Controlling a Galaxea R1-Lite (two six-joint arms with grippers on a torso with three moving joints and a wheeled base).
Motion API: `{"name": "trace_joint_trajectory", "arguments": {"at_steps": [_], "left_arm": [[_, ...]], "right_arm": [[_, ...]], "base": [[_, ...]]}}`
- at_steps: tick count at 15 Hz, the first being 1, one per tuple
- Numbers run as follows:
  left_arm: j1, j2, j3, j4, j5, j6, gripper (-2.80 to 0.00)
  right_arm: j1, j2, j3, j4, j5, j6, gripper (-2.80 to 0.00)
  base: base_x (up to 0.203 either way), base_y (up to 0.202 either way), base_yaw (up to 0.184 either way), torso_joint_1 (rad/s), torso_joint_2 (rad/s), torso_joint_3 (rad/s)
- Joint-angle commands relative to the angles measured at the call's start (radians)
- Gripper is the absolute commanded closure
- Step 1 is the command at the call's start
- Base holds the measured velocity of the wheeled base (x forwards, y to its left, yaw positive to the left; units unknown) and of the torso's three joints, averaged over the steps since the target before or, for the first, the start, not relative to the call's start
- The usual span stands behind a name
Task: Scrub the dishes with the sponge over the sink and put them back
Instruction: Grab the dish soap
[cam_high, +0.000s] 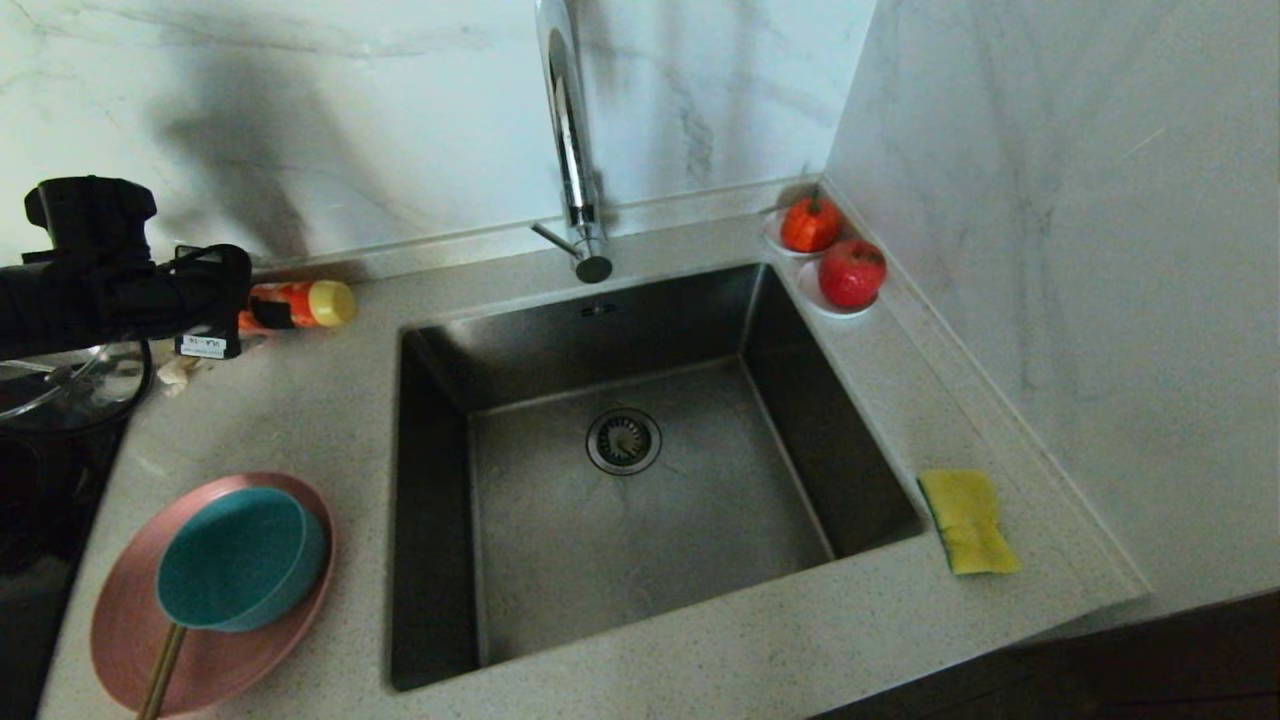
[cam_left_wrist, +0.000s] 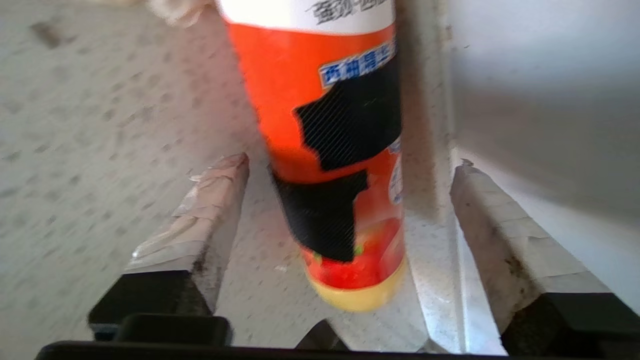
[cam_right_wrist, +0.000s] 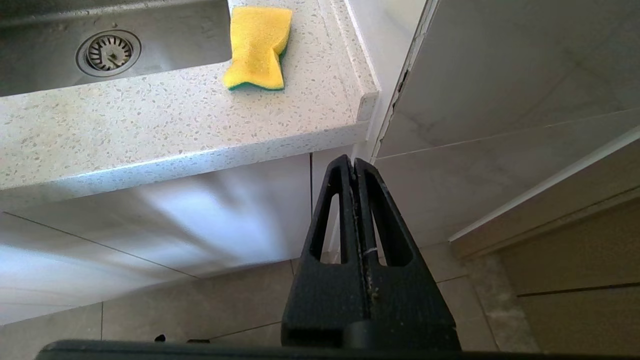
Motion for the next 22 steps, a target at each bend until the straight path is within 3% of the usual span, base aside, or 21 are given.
{"name": "trace_joint_trajectory", "arguments": {"at_steps": [1, 4, 5, 22], "left_arm": [[0.0, 0.014, 0.0, -0.022, -0.004, -0.009, -2.8], [0.0, 0.022, 0.002, -0.083, -0.01, -0.006, -2.8], [0.003, 0.025, 0.003, -0.101, -0.014, -0.004, 0.0], [-0.005, 0.033, 0.014, -0.11, -0.044, 0.004, 0.0]], "right_arm": [[0.0, 0.001, -0.001, 0.0, 0.0, 0.0, 0.0], [0.0, 0.001, 0.0, 0.0, 0.0, 0.0, 0.0], [0.0, 0.001, -0.001, 0.0, 0.0, -0.001, 0.0], [0.0, 0.001, 0.001, 0.0, 0.0, -0.001, 0.0]], "base": [[0.0, 0.0, 0.0, 0.0, 0.0, 0.0], [0.0, 0.0, 0.0, 0.0, 0.0, 0.0], [0.0, 0.0, 0.0, 0.0, 0.0, 0.0], [0.0, 0.0, 0.0, 0.0, 0.0, 0.0]]}}
